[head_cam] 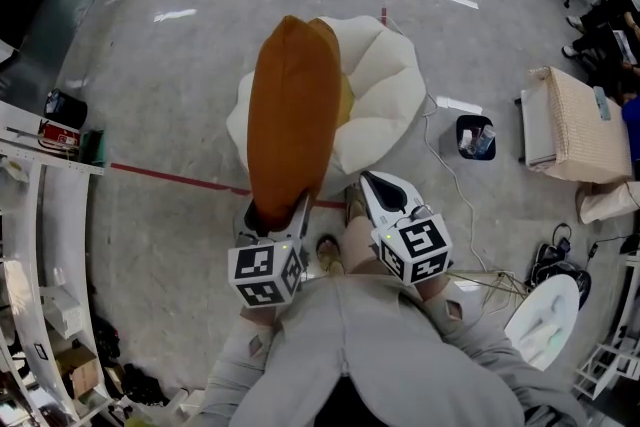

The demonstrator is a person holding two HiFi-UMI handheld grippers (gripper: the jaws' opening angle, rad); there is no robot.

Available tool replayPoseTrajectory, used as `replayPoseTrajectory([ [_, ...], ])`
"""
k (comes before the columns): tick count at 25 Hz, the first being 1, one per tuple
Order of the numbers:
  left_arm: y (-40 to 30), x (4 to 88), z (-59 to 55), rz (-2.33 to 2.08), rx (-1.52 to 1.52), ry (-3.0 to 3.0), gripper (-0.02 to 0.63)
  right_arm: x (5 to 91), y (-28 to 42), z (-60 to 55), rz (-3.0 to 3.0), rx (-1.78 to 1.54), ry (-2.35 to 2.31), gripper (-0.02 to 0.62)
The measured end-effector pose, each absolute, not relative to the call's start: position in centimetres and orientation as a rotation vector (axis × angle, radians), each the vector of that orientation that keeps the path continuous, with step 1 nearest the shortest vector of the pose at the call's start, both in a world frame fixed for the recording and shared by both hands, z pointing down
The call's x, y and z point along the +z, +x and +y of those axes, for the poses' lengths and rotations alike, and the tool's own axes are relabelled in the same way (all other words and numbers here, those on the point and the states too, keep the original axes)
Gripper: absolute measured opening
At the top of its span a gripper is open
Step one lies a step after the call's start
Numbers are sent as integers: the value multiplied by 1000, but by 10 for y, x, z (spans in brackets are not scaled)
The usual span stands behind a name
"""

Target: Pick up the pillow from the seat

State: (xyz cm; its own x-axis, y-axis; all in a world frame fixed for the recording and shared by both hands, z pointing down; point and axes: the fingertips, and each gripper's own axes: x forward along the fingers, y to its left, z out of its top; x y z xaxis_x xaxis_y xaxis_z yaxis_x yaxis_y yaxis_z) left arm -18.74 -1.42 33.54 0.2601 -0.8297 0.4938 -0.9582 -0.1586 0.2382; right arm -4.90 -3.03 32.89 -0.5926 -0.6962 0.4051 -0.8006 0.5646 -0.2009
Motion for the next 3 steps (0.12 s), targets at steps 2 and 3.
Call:
replayPoseTrajectory([
  [2, -188, 335, -16, -1617, 339, 2038, 334, 330, -49, -30, -2521, 534, 1230, -5],
  [3, -188, 335, -16, -1618, 339, 2038, 334, 330, -49, -30, -2521, 535, 1226, -5],
])
